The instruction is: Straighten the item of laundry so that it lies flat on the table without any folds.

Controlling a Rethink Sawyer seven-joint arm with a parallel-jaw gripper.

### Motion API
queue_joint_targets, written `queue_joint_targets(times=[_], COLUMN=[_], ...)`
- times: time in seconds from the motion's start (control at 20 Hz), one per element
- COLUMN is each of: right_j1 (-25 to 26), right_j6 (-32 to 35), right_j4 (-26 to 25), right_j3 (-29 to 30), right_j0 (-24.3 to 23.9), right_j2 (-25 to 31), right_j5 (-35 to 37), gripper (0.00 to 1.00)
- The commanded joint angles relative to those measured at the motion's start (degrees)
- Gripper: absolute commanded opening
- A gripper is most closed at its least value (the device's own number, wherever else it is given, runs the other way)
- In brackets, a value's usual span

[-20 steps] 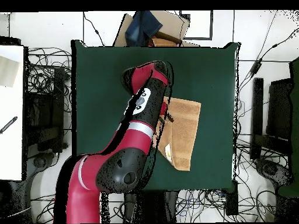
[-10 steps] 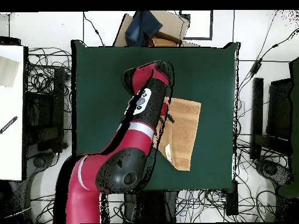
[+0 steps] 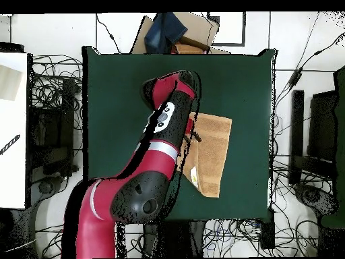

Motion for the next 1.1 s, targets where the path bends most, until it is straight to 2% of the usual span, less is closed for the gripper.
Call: queue_joint_targets(times=[0.05, 0.25, 0.75, 1.0, 1.1], right_j1=[-0.51, -1.3, -8.29, -10.11, -11.05], right_j6=[0.82, 0.7, -1.25, -1.53, 0.11], right_j4=[-2.45, -2.75, -5.79, -7.17, -6.58], right_j3=[8.58, 10.26, 21.56, 22.24, 22.44], right_j0=[0.06, 0.25, 1.32, 1.28, 1.35], right_j2=[5.88, 6.08, 5.77, 6.3, 7.37], right_j5=[-4.15, -4.53, -7.06, -6.56, -8.8], gripper=[1.0, 1.0, 1.0, 1.0, 1.0])
